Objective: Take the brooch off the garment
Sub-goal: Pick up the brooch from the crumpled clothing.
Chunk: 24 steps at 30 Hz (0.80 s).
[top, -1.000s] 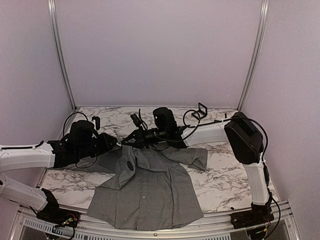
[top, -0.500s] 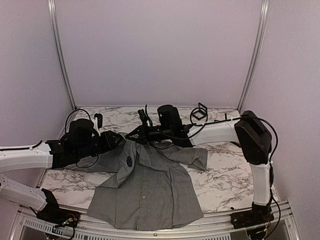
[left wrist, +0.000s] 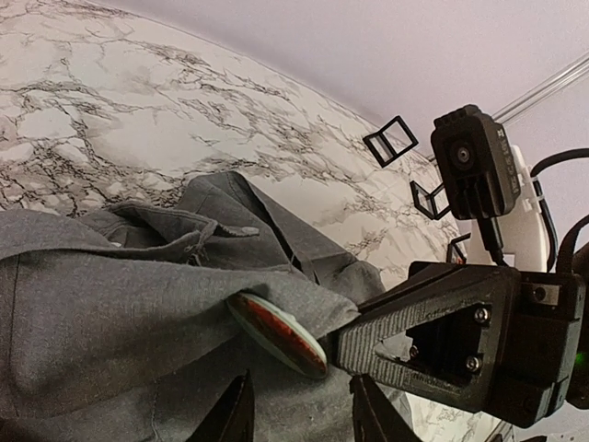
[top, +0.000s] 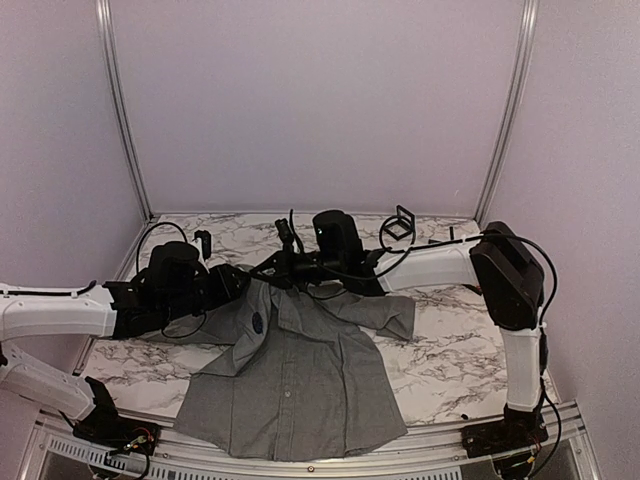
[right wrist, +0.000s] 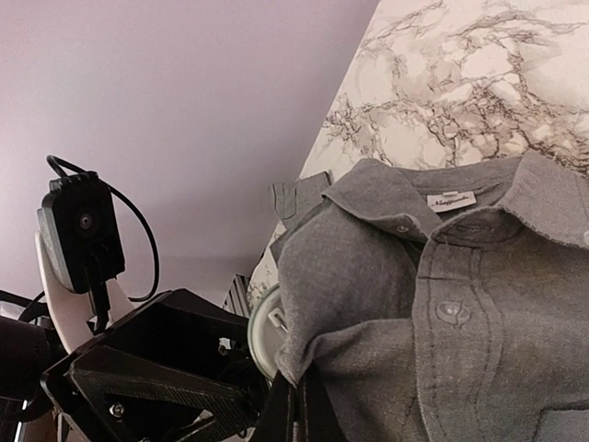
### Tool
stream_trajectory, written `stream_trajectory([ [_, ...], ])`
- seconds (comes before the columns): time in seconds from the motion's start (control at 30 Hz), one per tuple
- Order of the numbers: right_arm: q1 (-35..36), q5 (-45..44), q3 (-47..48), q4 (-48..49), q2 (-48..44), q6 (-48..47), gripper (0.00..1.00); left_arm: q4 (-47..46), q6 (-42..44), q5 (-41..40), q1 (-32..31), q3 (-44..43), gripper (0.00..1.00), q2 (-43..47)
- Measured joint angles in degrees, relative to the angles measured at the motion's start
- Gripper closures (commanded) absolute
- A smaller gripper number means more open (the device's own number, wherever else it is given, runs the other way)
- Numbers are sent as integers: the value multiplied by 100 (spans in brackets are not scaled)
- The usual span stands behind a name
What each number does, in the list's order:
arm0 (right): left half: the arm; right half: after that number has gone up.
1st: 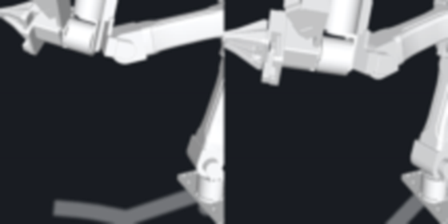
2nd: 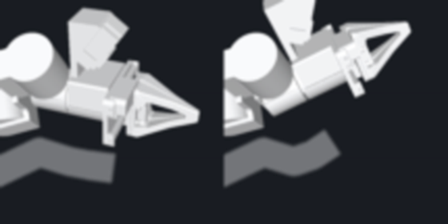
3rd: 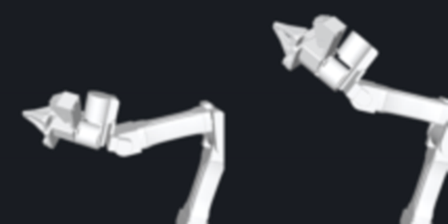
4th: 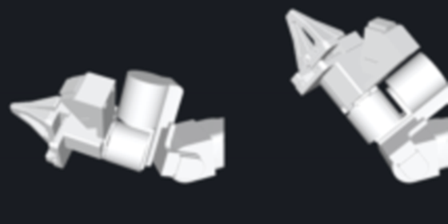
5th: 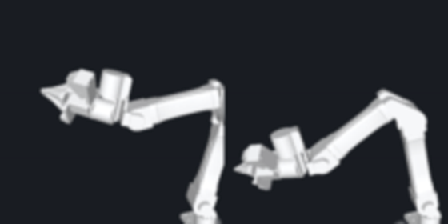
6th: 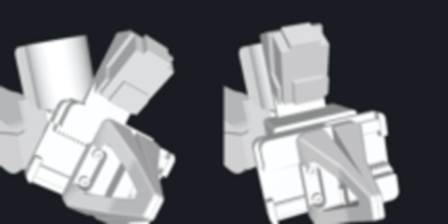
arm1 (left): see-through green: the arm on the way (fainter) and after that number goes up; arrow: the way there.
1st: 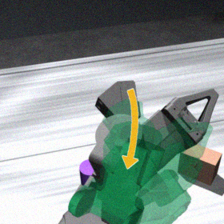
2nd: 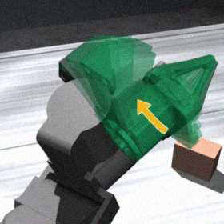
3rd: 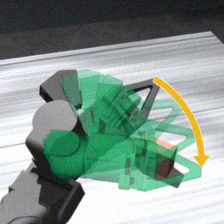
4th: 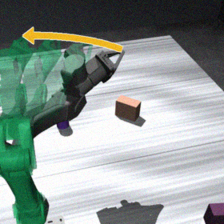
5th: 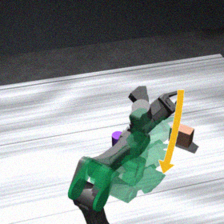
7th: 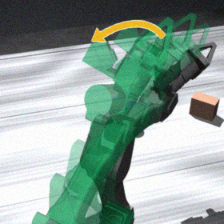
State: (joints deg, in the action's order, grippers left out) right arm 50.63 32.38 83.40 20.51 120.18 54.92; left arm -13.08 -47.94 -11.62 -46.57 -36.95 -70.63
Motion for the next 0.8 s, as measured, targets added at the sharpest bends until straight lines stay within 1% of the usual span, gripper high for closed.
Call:
stream_trajectory([
  [0.13,2,-46,-26,-2,-76,-7,100,-101,-138,-61,0,-70,66,-146],
  [0.37,4,-129,-74,-4,-214,-48,100,-173,-295,-210,0,-133,75,-245],
  [0.43,4,-146,-74,-4,-214,-55,100,-175,-332,-260,0,-160,76,-249],
  [0.57,4,-168,-74,-9,-214,-90,100,-173,-330,-363,0,-168,81,-249],
  [0.7,4,-188,-76,-39,-214,-122,100,-170,-308,-411,2,-168,88,-249],
  [0.8,7,-192,-74,-74,-214,-157,100,-162,-273,-448,7,-175,90,-249],
])
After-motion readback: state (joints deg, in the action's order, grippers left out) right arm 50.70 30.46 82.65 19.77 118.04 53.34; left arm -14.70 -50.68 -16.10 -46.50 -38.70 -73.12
